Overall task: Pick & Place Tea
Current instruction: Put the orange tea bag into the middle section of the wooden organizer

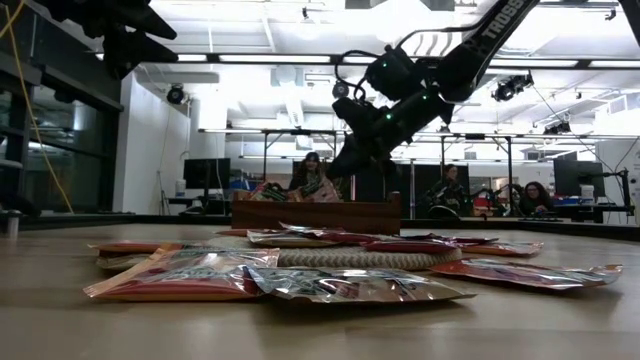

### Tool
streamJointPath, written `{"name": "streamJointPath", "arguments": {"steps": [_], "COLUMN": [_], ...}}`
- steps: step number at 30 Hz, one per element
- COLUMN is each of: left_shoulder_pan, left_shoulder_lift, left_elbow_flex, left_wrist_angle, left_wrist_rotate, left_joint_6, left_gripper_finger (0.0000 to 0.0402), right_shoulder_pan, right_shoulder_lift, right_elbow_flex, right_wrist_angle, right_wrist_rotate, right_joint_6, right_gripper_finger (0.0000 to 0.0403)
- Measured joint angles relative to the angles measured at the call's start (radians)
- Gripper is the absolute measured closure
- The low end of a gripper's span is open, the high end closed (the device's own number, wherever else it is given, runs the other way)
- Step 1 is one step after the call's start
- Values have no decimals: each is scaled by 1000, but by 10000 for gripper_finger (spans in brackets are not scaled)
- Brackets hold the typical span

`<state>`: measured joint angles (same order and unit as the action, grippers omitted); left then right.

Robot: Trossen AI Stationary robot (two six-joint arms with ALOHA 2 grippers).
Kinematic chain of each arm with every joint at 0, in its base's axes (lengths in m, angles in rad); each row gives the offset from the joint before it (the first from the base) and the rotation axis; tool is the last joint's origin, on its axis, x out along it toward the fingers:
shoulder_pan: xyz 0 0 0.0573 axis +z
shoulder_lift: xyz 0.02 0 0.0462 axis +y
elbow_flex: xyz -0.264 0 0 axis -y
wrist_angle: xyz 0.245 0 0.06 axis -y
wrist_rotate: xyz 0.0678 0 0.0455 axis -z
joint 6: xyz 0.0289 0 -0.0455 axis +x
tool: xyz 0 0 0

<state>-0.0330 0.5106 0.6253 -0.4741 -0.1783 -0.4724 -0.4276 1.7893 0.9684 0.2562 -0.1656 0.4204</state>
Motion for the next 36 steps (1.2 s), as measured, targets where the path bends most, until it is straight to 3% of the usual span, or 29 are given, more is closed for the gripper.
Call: {"name": "streamJointPath", "arguments": {"steps": [9,22,30,36], "left_shoulder_pan": [0,0,0,0], "left_shoulder_lift": [0,0,0,0], "left_elbow_flex": [0,0,0,0], "left_wrist_angle": [0,0,1,2], "left_wrist_rotate": [1,4,8,12], "left_joint_6": [0,0,-3,-3], "left_gripper_finger": [229,229,229,229], "right_shoulder_pan": [-12,-11,-32,-23], "right_shoulder_lift": [0,-3,-90,-186], "right_elbow_flex": [0,0,0,0], "right_wrist_angle": [3,-10,-29,-125], "right_wrist_rotate": [-6,-15,-40,-117], "right_joint_6": [21,21,16,-39], "right_gripper_finger": [395,331,297,284]}}
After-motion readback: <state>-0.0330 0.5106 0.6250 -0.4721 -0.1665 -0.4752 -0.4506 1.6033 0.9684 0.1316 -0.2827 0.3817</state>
